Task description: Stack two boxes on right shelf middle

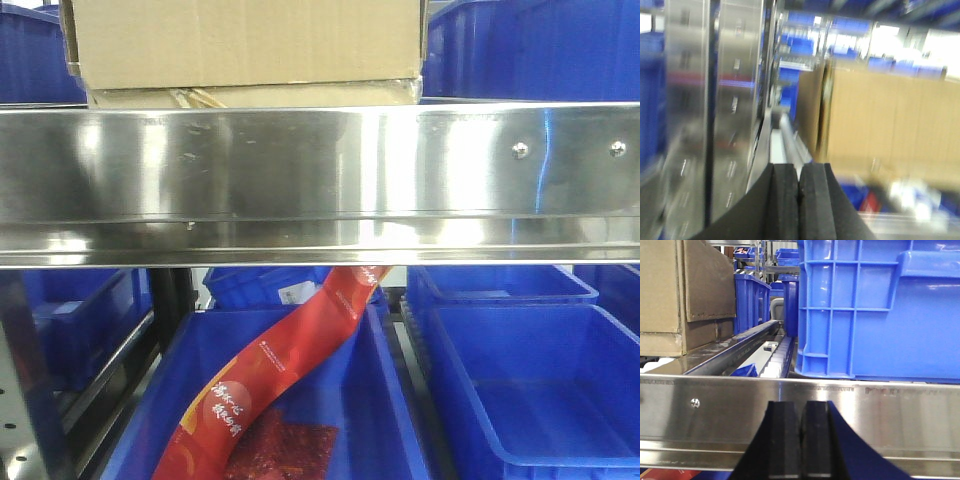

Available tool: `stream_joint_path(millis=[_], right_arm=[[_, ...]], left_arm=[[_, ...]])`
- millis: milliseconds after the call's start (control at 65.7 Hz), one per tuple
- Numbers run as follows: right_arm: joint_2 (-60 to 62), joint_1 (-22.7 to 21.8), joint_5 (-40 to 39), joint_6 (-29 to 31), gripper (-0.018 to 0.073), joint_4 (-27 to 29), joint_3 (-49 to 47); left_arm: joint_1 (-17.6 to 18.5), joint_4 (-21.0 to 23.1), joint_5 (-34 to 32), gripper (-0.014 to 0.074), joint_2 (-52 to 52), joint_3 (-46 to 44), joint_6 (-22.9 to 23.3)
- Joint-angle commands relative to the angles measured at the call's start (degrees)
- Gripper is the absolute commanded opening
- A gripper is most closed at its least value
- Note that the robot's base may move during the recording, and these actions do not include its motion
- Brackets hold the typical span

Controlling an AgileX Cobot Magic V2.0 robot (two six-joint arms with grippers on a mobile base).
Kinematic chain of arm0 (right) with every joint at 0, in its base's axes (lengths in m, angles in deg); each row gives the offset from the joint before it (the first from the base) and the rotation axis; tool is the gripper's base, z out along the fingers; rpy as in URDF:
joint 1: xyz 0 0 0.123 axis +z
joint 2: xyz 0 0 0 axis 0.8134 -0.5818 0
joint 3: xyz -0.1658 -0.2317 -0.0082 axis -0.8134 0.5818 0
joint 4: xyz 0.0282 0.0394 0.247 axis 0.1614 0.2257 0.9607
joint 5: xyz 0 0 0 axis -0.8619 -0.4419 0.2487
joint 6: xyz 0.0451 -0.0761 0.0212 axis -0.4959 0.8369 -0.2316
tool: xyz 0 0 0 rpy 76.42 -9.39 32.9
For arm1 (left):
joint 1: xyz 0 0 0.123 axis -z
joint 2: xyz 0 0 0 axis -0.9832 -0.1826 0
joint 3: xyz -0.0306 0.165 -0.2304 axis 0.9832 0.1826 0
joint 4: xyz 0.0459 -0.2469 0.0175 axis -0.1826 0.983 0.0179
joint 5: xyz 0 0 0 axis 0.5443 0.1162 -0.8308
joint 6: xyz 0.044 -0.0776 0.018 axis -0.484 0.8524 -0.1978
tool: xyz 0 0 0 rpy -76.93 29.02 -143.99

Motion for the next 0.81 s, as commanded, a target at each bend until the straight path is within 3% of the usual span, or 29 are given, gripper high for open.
stream_joint_path(millis=[0, 228, 365, 791], right_arm=[[0.16, -0.07, -1.46, 0.02, -0.0162, 0.34, 0.0], [0.16, -0.07, -1.46, 0.02, -0.0162, 0.34, 0.0], [0.16, -0.07, -1.46, 0.02, -0.0162, 0.34, 0.0], [0.16, -0.07, -1.46, 0.02, -0.0162, 0.34, 0.0]], left_arm=[[-0.25, -0.89, 1.56, -0.0111, 4.93, 4.04, -0.63], [-2.56, -1.16, 4.99, -0.0111, 14.08, 8.51, -0.63], [-2.64, 0.0, 6.29, -0.0111, 14.08, 8.51, -6.75], [-2.64, -0.31, 6.7, -0.0111, 14.08, 8.51, -4.49]])
